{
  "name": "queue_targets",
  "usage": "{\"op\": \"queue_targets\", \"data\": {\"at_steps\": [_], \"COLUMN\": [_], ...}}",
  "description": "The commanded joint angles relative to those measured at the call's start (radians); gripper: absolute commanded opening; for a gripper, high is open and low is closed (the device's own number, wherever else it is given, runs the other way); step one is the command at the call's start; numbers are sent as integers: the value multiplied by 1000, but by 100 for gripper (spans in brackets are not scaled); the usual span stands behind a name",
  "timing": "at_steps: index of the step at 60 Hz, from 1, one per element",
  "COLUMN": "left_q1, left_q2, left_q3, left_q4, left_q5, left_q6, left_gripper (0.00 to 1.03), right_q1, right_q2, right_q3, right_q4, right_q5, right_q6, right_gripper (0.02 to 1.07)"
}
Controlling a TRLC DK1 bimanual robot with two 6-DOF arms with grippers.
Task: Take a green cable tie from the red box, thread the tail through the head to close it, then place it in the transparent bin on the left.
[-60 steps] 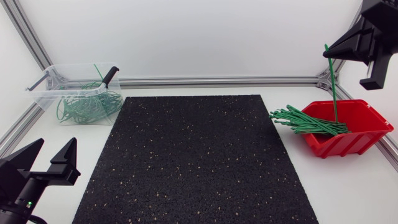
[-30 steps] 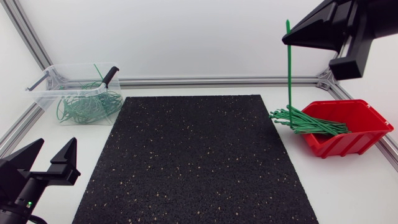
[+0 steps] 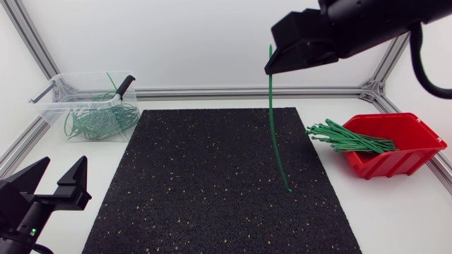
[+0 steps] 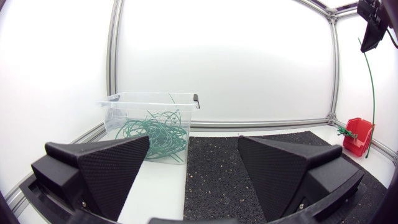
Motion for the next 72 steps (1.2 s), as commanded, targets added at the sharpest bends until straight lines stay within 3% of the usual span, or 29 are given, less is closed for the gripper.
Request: {"op": "queue_targets", "data": {"at_steps": [1, 6, 17, 36, 57, 66, 72], "left_q1": [-9, -9, -9, -10, -12, -9, -9], "left_q2": [-3, -3, -3, -3, -3, -3, -3], "left_q3": [-41, -41, -41, -41, -39, -39, -39], "left_q4": [-23, -23, -23, -23, -26, -26, -26], "left_q5": [1, 1, 1, 1, 1, 1, 1], "left_q6": [-14, -14, -14, -14, -14, -14, -14], "left_gripper": [99, 99, 99, 99, 99, 99, 99], "right_q1": [1, -15, -30, -1, 42, 37, 22], "right_q2": [34, 47, 53, 127, 215, 236, 222], "right_q3": [-1, -45, -200, -375, -500, -562, -651], "right_q4": [49, 109, 368, 692, 954, 1002, 1014], "right_q5": [-22, -48, -114, -143, -85, -13, 38], "right_q6": [79, 192, 395, 772, 936, 921, 860], "right_gripper": [7, 7, 7, 7, 7, 8, 16]}}
